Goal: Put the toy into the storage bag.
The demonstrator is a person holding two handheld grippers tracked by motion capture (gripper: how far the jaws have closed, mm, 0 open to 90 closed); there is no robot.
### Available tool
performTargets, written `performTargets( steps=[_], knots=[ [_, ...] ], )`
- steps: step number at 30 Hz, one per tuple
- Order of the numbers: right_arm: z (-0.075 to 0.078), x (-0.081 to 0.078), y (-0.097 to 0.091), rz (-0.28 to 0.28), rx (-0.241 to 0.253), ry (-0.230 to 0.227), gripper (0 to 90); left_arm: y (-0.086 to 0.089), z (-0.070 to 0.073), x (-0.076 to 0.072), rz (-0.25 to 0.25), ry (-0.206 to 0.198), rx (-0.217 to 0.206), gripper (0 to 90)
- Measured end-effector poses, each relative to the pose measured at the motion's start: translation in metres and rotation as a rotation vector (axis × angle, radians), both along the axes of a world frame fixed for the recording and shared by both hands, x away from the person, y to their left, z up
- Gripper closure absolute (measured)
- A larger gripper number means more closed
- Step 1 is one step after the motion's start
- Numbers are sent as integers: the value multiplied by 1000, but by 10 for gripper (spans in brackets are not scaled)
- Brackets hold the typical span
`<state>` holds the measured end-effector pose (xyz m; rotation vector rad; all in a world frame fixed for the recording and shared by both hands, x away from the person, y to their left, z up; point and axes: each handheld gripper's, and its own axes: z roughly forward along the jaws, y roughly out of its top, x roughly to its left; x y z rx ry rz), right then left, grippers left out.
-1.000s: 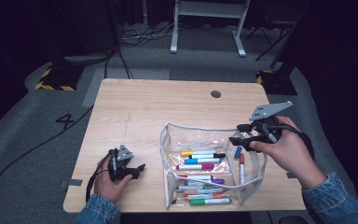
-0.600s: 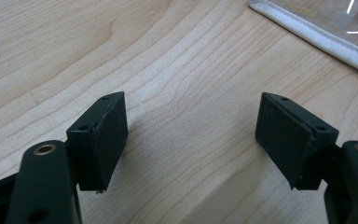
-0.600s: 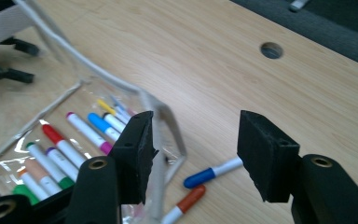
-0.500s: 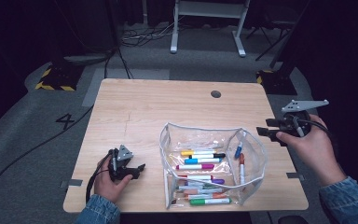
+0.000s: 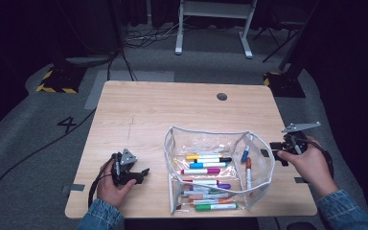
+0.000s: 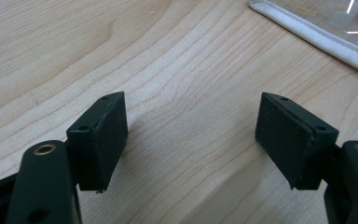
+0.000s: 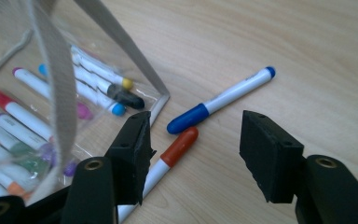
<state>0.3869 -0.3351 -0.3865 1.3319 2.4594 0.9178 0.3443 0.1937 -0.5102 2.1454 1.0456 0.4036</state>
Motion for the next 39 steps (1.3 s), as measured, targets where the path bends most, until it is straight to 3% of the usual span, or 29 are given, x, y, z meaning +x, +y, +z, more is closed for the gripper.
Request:
performTargets(
  steps=[14,22,25,29,31,35,39],
  knots=[
    [-68,-2,5,72,14,139,394,0,0,0,0,0,0,257],
    [-91,-5,13,85,23,150,382,0,0,0,0,0,0,257],
    [-92,-6,12,84,-13,132,476,0,0,0,0,0,0,257],
    [-88,-10,3,0,-113,138,685,0,0,0,0,0,0,257],
    [-87,-10,-2,-33,-134,152,759,0,0,0,0,0,0,257],
    [-87,-10,-12,-102,-118,157,772,0,0,0,0,0,0,257],
    [-86,-11,-17,-115,-102,171,773,0,0,0,0,0,0,257]
  ],
)
